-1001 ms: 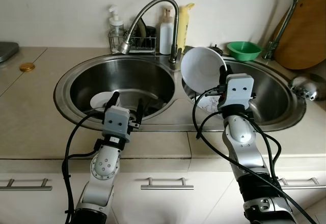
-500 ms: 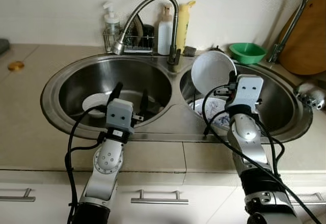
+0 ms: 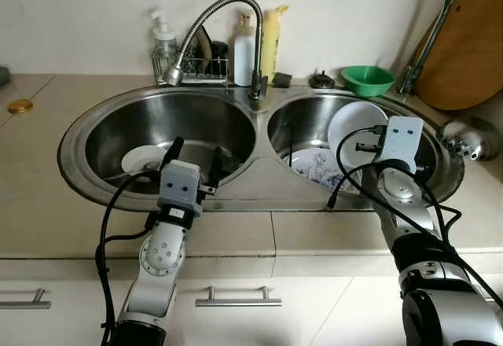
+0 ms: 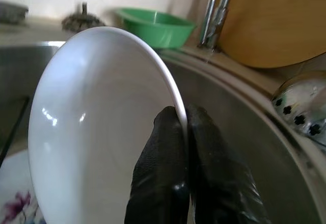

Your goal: Kitchen organization

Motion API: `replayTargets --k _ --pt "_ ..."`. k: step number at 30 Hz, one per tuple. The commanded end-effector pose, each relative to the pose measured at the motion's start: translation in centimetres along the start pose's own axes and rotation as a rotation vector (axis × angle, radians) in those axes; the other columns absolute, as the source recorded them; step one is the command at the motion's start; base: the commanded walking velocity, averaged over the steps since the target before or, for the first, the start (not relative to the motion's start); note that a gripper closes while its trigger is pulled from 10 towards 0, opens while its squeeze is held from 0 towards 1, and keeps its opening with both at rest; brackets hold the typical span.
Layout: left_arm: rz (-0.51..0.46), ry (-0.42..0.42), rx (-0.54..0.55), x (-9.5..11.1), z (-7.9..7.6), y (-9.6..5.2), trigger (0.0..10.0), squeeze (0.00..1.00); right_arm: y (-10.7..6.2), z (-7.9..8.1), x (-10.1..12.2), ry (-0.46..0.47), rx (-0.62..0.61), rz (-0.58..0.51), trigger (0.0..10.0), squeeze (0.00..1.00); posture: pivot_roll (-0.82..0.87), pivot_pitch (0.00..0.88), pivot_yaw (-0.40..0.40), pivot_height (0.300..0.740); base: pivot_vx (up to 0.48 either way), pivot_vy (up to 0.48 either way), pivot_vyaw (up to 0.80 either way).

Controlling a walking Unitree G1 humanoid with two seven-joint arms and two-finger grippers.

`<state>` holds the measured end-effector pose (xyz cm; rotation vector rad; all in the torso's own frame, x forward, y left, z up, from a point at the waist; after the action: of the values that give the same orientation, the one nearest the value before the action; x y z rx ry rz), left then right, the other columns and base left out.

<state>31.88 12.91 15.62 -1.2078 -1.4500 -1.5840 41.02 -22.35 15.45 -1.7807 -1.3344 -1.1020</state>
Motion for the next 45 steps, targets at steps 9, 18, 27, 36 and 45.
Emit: replayTargets --k 9,18,27,36,45 --pt "0.027 0.004 -0.009 -0.6 -0.3 -0.1 10.0 0.0 -0.9 5.1 -3.0 -0.088 0.273 0.216 10.0 0.0 0.12 0.0 -0.038 0.74 0.0 0.0 0.0" --pt "0.031 0.003 -0.01 -0.7 -0.3 0.0 10.0 0.0 -0.5 4.1 -1.7 0.049 0.213 0.14 10.0 1.0 0.12 0.0 -0.037 0.74 0.0 0.0 0.0" --pt "0.037 -0.002 -0.015 -0.8 -0.4 0.0 10.0 0.0 -0.2 3.2 -0.5 0.064 0.164 0.065 10.0 1.0 0.12 0.0 -0.034 0.74 0.0 0.0 0.0" --pt "0.014 -0.03 -0.008 -0.2 -0.3 0.0 10.0 0.0 -0.8 2.5 5.4 0.416 0.127 -0.196 10.0 1.0 0.12 0.0 -0.032 0.74 0.0 0.0 0.0" --pt "-0.007 -0.02 -0.015 0.4 -0.4 0.2 10.0 0.0 -3.3 4.5 9.0 0.402 0.247 -0.363 10.0 0.0 0.12 0.0 -0.03 0.74 0.0 0.267 0.0"
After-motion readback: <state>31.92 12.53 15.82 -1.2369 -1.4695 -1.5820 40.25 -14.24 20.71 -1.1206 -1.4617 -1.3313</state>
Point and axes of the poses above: a point about 5 cm out from each wrist's last joint towards the gripper, its own y axis pointing out of the wrist towards the gripper, its own x axis along the axis of the wrist's last joint, z = x × y, the point moved 3 cm from there along y, pointing out of the wrist towards the gripper, and after that the axes turned 15 degrees about -y, right-handed, at the moved point
